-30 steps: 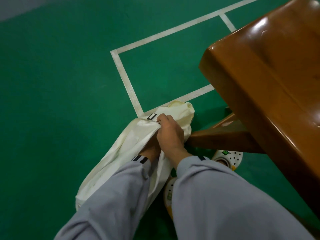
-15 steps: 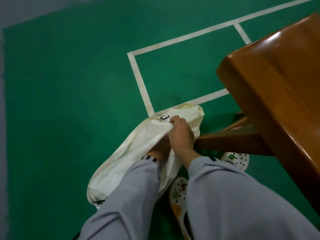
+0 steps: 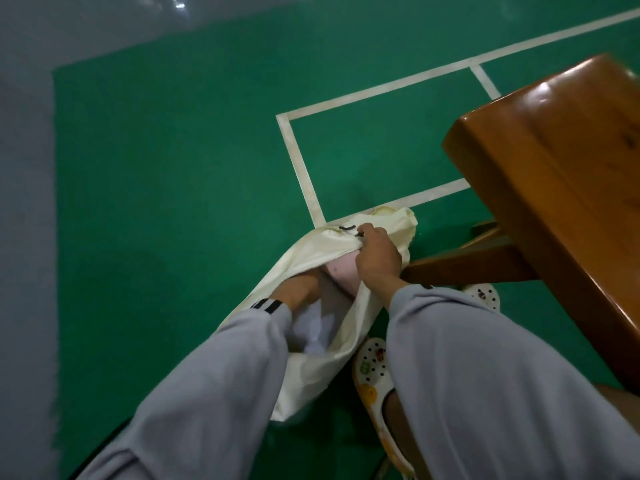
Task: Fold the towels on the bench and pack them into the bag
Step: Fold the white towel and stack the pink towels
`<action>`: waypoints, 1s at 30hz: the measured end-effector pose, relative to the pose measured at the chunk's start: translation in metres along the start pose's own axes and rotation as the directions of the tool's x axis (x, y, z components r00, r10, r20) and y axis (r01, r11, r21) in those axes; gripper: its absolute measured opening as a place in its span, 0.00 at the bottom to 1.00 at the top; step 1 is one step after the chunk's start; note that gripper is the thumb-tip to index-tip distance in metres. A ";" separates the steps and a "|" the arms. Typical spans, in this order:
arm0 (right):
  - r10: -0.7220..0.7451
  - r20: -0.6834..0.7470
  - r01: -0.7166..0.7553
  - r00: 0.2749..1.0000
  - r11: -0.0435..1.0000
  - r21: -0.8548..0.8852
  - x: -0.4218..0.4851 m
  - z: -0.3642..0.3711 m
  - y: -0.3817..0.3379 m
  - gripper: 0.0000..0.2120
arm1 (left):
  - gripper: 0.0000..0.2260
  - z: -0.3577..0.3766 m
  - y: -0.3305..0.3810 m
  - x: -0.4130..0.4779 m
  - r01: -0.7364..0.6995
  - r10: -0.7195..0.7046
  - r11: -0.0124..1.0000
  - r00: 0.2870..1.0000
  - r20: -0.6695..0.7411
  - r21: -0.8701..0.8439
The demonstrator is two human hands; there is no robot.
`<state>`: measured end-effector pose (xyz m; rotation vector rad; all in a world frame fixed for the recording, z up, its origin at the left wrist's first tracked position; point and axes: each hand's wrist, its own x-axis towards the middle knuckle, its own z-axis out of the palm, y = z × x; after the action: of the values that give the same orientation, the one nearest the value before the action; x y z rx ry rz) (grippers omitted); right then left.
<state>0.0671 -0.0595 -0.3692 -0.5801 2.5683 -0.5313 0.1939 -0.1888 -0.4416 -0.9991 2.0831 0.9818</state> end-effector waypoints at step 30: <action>-0.161 0.292 0.301 0.943 0.786 -0.540 -0.156 -0.121 -0.072 0.22 | 0.17 -0.110 0.094 -0.197 -0.244 0.218 0.955 0.963 0.157 0.171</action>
<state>0.1549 -0.0131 -0.1838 -1.1072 2.4184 0.2699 0.1957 -0.1656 -0.1978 -0.5844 2.1637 0.9155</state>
